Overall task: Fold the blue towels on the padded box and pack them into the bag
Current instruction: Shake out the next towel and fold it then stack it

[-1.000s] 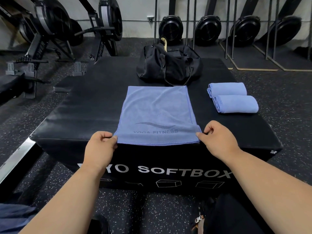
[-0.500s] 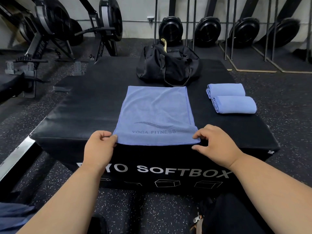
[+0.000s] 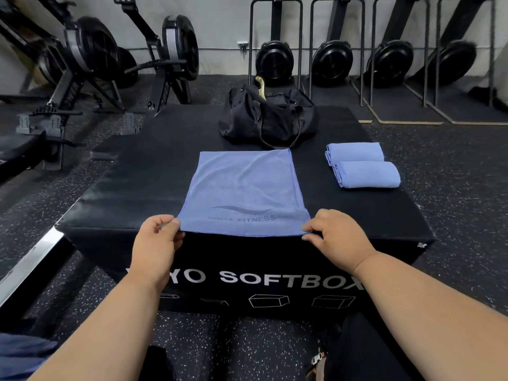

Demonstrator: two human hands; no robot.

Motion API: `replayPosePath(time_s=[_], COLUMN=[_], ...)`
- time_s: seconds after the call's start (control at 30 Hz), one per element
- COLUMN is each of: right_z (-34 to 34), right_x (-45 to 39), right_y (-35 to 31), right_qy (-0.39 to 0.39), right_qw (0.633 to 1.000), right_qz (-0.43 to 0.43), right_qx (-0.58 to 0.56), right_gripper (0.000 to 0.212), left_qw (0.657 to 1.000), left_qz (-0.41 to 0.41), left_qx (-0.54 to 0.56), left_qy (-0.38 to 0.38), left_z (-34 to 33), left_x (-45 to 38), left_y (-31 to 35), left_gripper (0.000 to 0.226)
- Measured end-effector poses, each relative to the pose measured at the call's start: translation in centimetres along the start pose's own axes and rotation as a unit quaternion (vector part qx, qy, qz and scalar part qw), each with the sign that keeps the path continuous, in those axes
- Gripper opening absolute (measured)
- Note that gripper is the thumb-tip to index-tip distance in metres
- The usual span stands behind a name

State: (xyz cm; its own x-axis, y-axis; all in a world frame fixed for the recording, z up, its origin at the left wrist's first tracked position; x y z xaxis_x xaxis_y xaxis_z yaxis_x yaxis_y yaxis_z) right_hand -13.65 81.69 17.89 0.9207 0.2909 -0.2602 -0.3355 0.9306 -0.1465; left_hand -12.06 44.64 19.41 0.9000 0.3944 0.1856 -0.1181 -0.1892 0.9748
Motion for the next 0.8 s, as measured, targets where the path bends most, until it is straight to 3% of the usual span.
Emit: replayPosePath(time_s=[0.13, 0.27, 0.43, 0.63, 0.8], right_z=[0.6, 2.2, 5.3, 9.6, 15.3], right_x=[0.6, 1.8, 3.2, 4.5, 4.2], right_y=[-0.4, -1.2, -3.1, -4.5, -6.0], right_qy=[0.002, -0.011, 0.081, 0.131, 0.179], right_qw=[1.0, 0.998, 0.975, 0.929, 0.903], right_qz=[0.002, -0.053, -0.143, -0.173, -0.133], right_qx=[0.009, -0.025, -0.148, -0.301, -0.367], right_gripper=[0.01, 0.009, 0.011, 0.017, 0.015], left_qw=[0.997, 0.996, 0.994, 0.981, 0.957], left_qz=[0.031, 0.038, 0.002, -0.096, -0.217], left_qx=[0.064, 0.074, 0.098, -0.115, -0.162], left_qy=[-0.019, -0.04, -0.045, -0.12, -0.106], left_z=[-0.2, 0.2, 1.1, 4.6, 5.3], left_x=[1.7, 3.3, 5.6, 8.2, 11.0], left_y=[0.9, 1.9, 4.7, 7.8, 12.7], left_gripper=[0.012, 0.025, 0.023, 0.046, 0.018])
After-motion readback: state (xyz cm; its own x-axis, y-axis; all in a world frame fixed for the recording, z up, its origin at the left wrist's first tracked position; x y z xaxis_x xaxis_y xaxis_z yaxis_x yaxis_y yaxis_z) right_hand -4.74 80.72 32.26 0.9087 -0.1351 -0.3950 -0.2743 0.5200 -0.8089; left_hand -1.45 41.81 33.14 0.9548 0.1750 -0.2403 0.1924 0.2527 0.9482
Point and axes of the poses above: each hand's wrist, its own x-axis away from the middle knuckle, its own z-axis out of the back of the hand, y = z × x, the point moved 1 cm from there along -x, towards the middle knuckle, and after that the axes turned 8 degrees about x, right-handed, at the moved point
